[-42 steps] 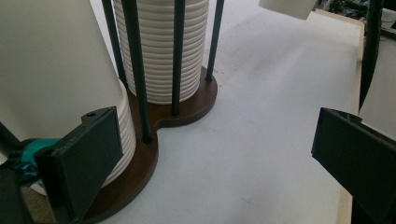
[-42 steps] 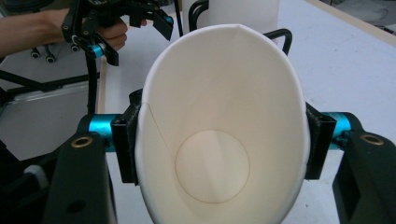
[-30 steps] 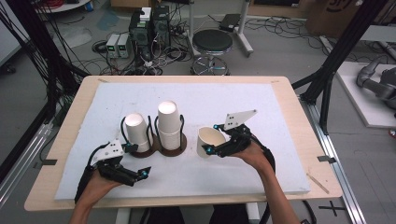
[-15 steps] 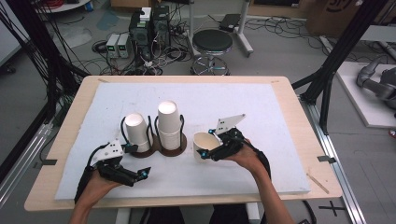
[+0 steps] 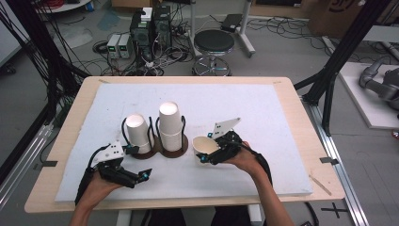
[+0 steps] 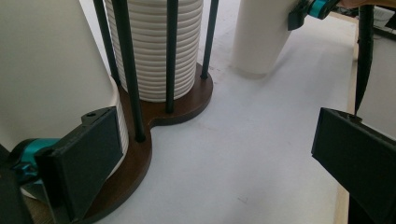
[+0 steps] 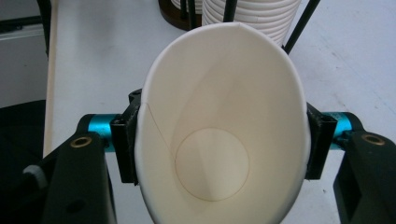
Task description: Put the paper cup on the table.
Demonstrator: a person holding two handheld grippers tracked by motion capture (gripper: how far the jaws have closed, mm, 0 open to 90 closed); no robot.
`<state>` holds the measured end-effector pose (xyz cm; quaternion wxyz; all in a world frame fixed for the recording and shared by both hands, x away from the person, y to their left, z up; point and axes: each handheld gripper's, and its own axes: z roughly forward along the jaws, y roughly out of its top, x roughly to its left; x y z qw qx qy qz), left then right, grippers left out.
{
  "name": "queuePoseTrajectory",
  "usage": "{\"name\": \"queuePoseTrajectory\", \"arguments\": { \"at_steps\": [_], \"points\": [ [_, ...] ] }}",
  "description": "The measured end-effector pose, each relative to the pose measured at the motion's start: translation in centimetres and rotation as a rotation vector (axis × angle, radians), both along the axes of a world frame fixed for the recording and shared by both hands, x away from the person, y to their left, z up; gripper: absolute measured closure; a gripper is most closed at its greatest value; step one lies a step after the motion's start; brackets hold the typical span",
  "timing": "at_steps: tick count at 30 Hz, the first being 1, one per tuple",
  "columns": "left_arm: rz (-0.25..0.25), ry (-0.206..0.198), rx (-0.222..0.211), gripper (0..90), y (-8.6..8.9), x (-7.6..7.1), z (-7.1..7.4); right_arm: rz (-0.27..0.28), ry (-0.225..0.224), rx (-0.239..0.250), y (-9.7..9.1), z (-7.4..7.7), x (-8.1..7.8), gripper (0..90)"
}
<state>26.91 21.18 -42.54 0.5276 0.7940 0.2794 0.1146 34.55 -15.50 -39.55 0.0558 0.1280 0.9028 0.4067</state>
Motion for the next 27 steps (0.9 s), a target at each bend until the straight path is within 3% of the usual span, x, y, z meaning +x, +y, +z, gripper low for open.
{"name": "queuePoseTrajectory", "arguments": {
  "at_steps": [8, 16, 27],
  "points": [
    [0.0, 0.0, -0.004, 1.7, 0.0, -0.1, 0.0, 0.008, -0.01, -0.036, 0.5, -0.4, -0.1, 33.2],
    [0.0, 0.0, -0.004, 1.7, 0.1, -0.1, 0.0, 0.005, -0.002, -0.013, 0.3, -0.9, -0.2, 31.9],
    [-0.003, 0.002, -0.003, 1.7, 0.1, -0.2, 0.0, 0.02, 0.0, -0.016, 0.6, -1.1, -0.3, 20.2]
  ]
}}
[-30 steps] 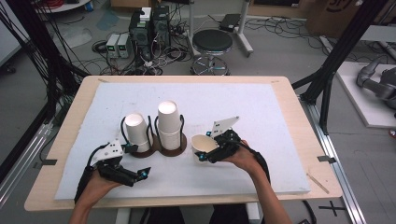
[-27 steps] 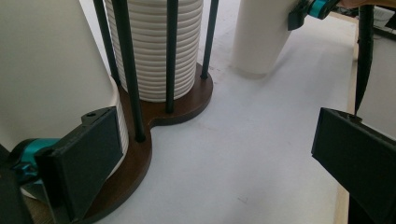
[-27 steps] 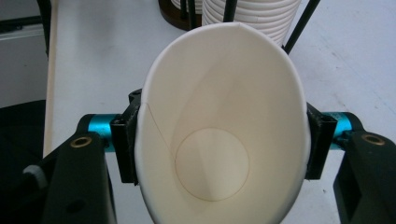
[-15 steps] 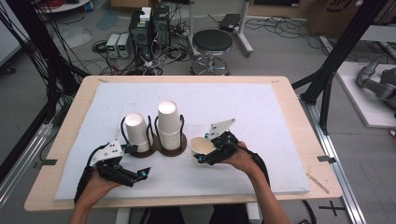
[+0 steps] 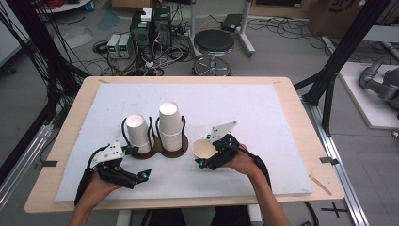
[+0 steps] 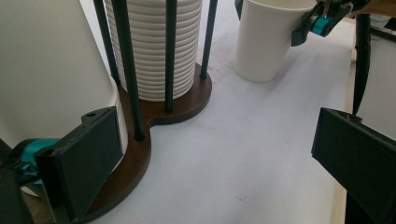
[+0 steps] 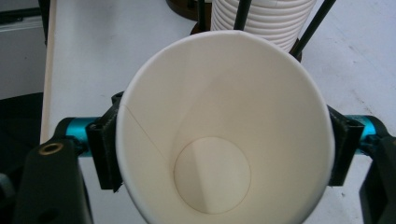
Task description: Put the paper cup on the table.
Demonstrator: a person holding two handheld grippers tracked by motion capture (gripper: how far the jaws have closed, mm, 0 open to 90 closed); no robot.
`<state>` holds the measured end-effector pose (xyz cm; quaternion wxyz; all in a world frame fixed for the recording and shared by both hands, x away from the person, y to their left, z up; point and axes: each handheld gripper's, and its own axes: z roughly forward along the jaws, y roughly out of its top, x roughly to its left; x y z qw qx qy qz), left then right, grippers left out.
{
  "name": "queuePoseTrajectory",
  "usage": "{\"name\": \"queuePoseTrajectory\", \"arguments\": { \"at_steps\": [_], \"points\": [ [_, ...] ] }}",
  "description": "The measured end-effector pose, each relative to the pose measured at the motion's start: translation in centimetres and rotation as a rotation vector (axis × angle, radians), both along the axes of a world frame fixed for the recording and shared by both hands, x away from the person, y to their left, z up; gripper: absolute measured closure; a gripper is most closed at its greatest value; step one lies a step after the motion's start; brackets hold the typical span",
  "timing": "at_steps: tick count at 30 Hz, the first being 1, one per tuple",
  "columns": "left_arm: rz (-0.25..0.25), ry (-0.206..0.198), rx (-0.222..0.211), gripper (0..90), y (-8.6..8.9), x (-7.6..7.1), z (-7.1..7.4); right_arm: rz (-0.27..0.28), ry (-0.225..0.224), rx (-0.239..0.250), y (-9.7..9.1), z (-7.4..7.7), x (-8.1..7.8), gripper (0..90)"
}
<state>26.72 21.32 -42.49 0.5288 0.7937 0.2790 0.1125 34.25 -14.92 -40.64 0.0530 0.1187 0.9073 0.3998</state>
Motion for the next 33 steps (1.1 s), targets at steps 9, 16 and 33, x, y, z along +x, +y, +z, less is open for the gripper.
{"name": "queuePoseTrajectory", "arguments": {
  "at_steps": [9, 16, 33],
  "points": [
    [0.0, -0.001, -0.002, 1.7, 0.03, -0.03, 0.01, -0.002, 0.005, 0.018, -0.08, 0.08, -0.08, 14.5],
    [-0.002, 0.001, -0.004, 1.7, 0.03, -0.03, 0.01, -0.014, -0.008, 0.027, -0.22, 0.17, -0.07, 13.9],
    [-0.001, 0.007, -0.001, 1.7, 0.05, -0.02, -0.06, -0.021, -0.022, 0.073, -0.57, 0.71, -0.21, 14.0]
  ]
}}
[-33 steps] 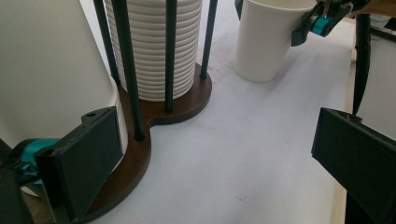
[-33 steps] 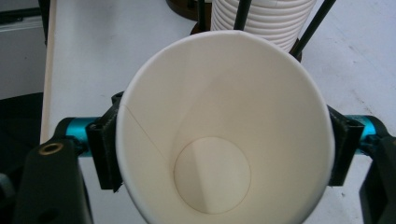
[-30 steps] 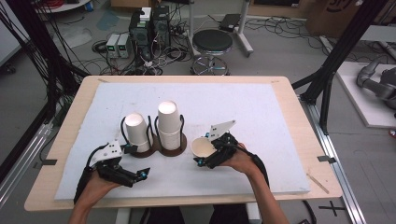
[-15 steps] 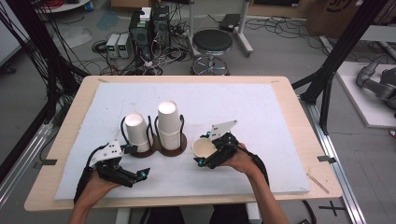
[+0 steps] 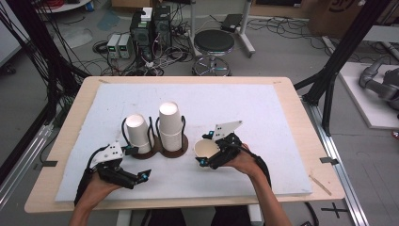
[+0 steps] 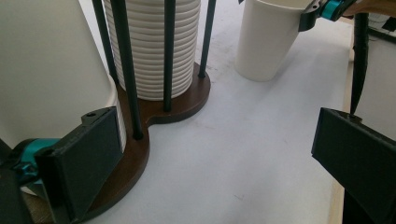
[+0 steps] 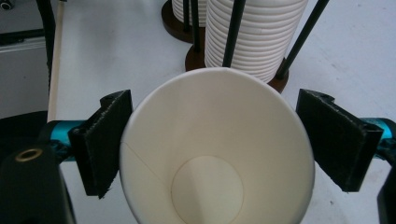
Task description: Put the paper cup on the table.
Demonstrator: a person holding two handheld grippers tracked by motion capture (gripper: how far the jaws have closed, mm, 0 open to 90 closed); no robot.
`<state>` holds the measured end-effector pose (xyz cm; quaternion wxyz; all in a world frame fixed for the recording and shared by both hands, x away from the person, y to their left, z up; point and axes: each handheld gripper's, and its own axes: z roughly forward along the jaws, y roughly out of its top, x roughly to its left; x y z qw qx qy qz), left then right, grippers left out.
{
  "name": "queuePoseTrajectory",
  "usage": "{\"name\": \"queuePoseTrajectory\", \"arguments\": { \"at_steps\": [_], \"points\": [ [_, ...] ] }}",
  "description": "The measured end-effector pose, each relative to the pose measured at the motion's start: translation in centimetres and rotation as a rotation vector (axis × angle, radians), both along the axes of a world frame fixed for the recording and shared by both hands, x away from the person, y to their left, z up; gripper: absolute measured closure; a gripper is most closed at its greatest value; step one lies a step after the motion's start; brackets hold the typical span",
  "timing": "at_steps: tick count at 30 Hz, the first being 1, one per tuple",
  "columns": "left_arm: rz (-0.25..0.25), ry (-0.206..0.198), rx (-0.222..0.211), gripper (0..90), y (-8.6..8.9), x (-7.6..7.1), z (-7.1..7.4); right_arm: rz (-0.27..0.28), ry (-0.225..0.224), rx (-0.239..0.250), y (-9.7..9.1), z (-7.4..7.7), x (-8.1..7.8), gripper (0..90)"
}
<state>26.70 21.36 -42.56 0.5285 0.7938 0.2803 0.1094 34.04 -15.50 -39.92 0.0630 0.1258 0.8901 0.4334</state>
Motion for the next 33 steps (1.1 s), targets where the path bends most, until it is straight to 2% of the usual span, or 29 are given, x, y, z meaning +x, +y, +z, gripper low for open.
{"name": "queuePoseTrajectory", "arguments": {
  "at_steps": [18, 33],
  "points": [
    [0.011, -0.005, 0.003, 1.7, 0.2, 0.0, -0.1, -0.001, -0.038, 0.078, -0.6, 2.7, -0.2, 14.1],
    [0.028, -0.005, 0.001, 1.7, 0.6, 0.0, -0.1, -0.027, -0.053, 0.133, -1.8, 4.1, -0.4, 14.2]
  ]
}}
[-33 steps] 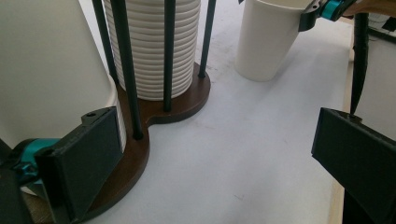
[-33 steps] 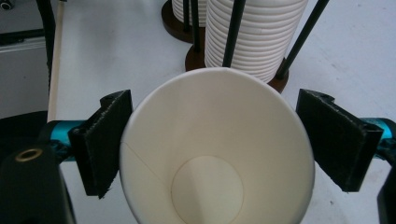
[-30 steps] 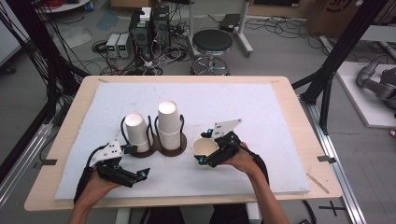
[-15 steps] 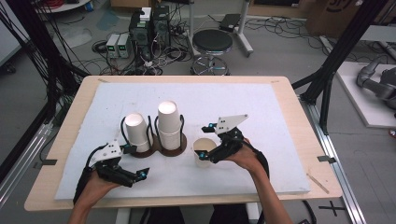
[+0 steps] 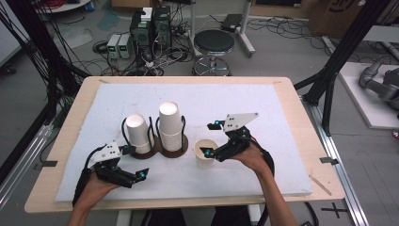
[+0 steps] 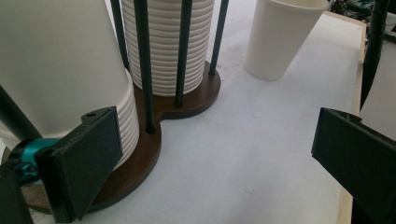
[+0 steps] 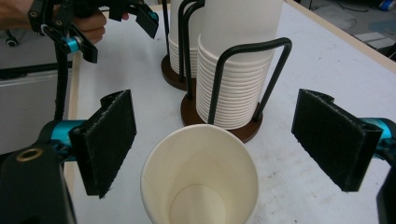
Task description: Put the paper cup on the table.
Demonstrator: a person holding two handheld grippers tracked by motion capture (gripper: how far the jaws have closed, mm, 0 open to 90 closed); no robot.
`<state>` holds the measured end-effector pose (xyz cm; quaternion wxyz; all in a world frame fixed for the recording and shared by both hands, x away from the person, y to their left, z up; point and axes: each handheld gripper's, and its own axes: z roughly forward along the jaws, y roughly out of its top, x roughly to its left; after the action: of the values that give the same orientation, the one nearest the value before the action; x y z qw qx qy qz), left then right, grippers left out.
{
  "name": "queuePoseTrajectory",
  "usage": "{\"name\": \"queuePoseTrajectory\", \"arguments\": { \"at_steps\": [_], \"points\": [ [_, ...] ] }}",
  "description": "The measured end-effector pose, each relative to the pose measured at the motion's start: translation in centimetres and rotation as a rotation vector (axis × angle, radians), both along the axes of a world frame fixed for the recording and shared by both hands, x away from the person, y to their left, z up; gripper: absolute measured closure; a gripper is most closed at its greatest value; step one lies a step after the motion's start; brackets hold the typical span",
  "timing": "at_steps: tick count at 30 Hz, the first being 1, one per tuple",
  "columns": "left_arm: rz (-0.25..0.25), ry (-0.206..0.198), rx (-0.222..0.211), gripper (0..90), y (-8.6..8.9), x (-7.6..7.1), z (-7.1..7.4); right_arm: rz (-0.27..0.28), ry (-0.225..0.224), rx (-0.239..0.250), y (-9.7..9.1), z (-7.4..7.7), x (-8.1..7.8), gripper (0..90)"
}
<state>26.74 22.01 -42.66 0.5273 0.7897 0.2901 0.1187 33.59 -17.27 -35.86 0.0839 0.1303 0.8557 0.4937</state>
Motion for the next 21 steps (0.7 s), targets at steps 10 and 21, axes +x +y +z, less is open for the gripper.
{"name": "queuePoseTrajectory", "arguments": {
  "at_steps": [10, 21],
  "points": [
    [0.002, 0.002, 0.001, 1.7, 0.1, 0.0, -0.1, -0.031, -0.022, 0.028, -1.6, 0.9, -0.2, 14.3],
    [0.005, 0.003, 0.002, 1.7, 0.1, 0.1, -0.1, -0.105, -0.028, 0.056, -4.6, 1.1, -0.7, 14.7]
  ]
}}
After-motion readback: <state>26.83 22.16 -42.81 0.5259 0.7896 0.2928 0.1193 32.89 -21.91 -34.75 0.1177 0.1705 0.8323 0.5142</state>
